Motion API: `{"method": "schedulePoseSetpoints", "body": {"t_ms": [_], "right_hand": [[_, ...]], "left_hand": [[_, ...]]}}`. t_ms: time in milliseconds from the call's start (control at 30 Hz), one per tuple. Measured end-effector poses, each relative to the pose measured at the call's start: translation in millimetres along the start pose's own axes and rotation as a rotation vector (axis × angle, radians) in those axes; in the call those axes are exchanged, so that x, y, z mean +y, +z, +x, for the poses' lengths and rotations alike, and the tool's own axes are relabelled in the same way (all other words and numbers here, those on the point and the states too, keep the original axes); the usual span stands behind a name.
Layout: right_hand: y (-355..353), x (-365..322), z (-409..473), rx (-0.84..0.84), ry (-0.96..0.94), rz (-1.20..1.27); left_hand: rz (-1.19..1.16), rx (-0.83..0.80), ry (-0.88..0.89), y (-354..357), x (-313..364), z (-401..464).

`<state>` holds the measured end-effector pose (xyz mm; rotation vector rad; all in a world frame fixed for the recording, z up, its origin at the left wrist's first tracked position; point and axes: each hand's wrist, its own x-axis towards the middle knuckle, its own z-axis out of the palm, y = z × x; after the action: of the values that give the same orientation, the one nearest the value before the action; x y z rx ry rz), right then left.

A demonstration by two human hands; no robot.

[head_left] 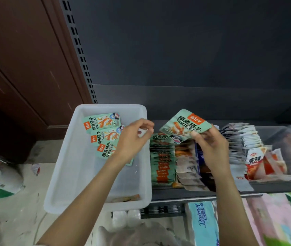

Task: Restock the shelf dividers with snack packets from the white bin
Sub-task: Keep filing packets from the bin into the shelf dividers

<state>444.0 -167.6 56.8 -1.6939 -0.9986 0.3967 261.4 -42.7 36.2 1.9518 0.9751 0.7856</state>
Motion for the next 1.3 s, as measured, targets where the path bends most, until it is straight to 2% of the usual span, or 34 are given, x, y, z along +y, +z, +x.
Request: {"method": "schedulePoseSetpoints", "body": {"t_ms": [67, 167, 267, 500, 667, 800, 867, 967, 1100, 1200, 1300], "right_hand": [[3, 5, 5, -0.061, -0.005, 0.013], [14, 8, 18, -0.174, -0.075, -0.108], [21, 9, 31, -0.28, -0.189, -0.275], [12, 13, 36, -0.334, -0.202, -0.331], [34, 23, 38, -0.368, -0.355, -0.823], [37, 13, 35, -0.318, -0.493, -0.736], [46, 11, 34, -0.326, -0.581, -0.815], [59, 17, 34, -0.364, -0.569, -0.916], [58, 12, 33, -0.354, -0.546, -0.927], [56, -7, 22, -0.241, -0.522, -0.754], [84, -28, 0, -0.181, -0.545, -0.485]], "left_hand": [[0.233, -0.108, 0.049, 16, -18, -7], [0.401, -0.183, 0.073, 29, -29, -18], [0.448, -0.134, 0.141, 31, -29, -23], [0.489, -0.113, 0.224, 27, -33, -25], [0.531, -0.037, 0.272, 28, -36, -22], [0.524, -0.03, 0.292, 30, -36, -20], [0.52, -0.015, 0.297, 30, -37, -19], [0.507, 0.006, 0.293, 31, -40, -19], [0.478, 0.011, 0.287, 29, -43, -20], [0.402, 0.094, 0.312, 14, -49, -21], [0.318, 0.301, 0.241, -17, -70, -30]]}}
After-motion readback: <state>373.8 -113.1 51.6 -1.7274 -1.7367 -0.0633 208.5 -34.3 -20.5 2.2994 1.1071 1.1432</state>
